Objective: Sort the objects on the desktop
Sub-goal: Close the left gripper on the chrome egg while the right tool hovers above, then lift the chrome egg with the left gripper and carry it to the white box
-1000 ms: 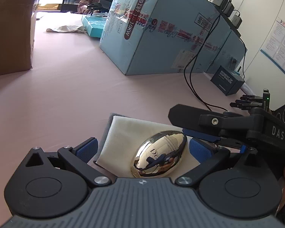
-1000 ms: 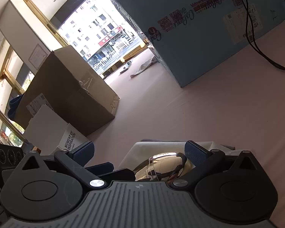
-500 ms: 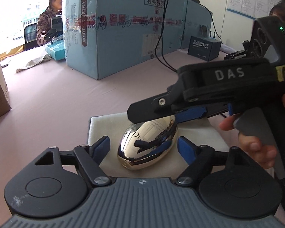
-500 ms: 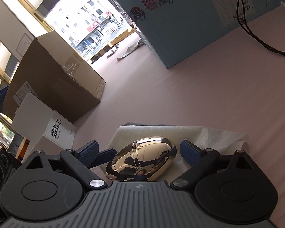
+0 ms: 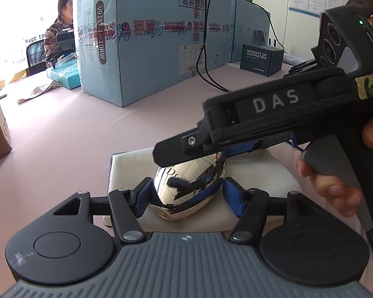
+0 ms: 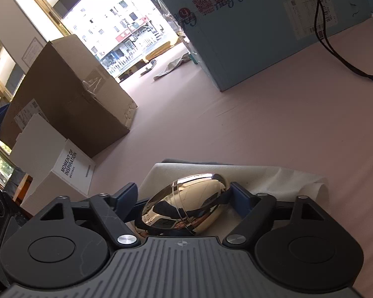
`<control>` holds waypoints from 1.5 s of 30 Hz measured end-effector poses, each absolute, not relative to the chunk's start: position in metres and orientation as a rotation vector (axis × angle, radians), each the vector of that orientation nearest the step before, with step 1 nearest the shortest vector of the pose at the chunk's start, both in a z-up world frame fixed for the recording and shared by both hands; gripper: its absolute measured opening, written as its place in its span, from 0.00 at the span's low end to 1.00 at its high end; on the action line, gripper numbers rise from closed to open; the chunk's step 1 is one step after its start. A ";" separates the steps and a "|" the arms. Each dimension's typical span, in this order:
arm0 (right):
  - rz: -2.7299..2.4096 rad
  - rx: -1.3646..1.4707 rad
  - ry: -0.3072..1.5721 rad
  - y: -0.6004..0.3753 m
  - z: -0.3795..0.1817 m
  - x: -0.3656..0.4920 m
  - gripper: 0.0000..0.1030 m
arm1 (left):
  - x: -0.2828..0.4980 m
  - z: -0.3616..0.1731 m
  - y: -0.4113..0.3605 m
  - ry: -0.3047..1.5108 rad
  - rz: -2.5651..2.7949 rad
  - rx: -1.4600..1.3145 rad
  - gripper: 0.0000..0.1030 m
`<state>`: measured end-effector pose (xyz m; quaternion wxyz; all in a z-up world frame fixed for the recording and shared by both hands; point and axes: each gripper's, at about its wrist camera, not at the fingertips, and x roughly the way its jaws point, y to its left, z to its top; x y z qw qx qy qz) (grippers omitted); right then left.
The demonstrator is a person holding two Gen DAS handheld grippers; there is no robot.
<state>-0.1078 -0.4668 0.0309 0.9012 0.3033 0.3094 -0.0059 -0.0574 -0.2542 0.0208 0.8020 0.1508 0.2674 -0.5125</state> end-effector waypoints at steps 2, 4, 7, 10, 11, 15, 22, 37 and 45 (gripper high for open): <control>-0.017 0.640 0.635 -0.470 0.030 -0.109 0.54 | -0.057 0.021 -0.254 0.578 -1.088 0.318 0.56; -0.002 0.639 0.637 -0.472 0.030 -0.108 0.54 | -0.056 0.022 -0.254 0.578 -1.087 0.319 0.56; 0.040 0.642 0.645 -0.476 0.027 -0.107 0.56 | -0.057 0.022 -0.253 0.573 -1.076 0.323 0.56; 0.063 0.630 0.630 -0.474 0.024 -0.105 0.62 | -0.056 0.019 -0.251 0.569 -1.073 0.305 0.56; 0.058 0.622 0.618 -0.473 0.024 -0.105 0.62 | -0.056 0.018 -0.249 0.566 -1.073 0.299 0.55; 0.072 0.607 0.555 -0.472 0.029 -0.111 0.43 | -0.054 0.020 -0.245 0.572 -1.059 0.265 0.54; 0.106 0.576 0.448 -0.458 0.044 -0.121 0.33 | -0.051 0.028 -0.235 0.570 -1.051 0.223 0.53; 0.125 0.451 0.311 -0.395 0.114 -0.112 0.33 | -0.054 0.078 -0.175 0.411 -1.002 0.112 0.53; 0.234 0.283 0.210 -0.305 0.180 -0.080 0.33 | -0.044 0.131 -0.084 0.266 -0.870 -0.010 0.53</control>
